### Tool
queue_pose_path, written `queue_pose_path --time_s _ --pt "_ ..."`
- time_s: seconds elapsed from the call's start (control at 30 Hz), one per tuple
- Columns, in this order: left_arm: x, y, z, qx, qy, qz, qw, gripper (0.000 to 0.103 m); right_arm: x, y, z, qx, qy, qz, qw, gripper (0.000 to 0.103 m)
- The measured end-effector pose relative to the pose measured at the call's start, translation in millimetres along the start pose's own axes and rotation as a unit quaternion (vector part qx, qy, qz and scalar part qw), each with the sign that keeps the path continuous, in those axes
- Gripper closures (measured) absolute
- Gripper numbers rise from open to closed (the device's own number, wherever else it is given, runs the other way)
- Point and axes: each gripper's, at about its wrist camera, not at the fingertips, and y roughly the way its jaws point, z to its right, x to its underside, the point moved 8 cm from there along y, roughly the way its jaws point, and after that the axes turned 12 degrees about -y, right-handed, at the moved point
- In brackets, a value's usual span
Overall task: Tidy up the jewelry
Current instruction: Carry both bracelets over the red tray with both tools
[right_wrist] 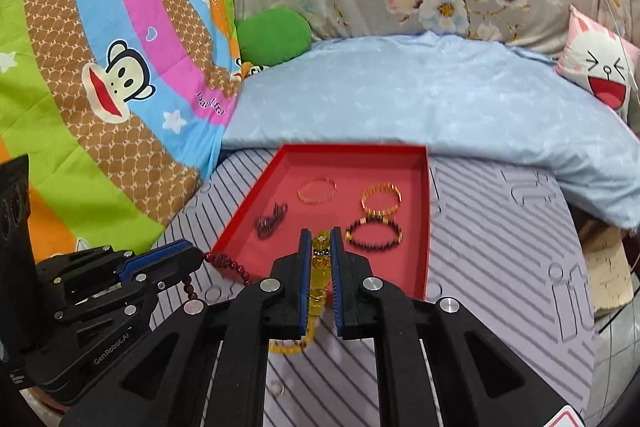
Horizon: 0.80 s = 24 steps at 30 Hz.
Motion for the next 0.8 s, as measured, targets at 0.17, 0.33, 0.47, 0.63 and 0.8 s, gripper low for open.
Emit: queue_pose_path --time_s 0.17,0.33,0.47,0.63,0.8 --pt "-20 33 -5 0.004 -0.012 -0.001 0.9999 0.096 -10 29 5 -0.001 0.011 -0.004 1.000 0.094" --pt "-10 81 -24 0.015 -0.053 -0.037 0.9978 0.096 9 69 16 -0.038 0.059 -0.034 0.997 0.094" --pt "9 110 -41 -0.002 -0.057 -0.062 0.9965 0.095 36 95 24 -0.030 0.069 -0.072 0.995 0.094" --pt "23 121 -55 -0.031 -0.047 -0.066 0.9962 0.095 54 105 35 0.003 0.063 -0.092 0.994 0.094" --pt "25 119 -62 -0.058 -0.043 -0.049 0.9962 0.081 59 105 38 0.031 0.050 -0.087 0.994 0.085"
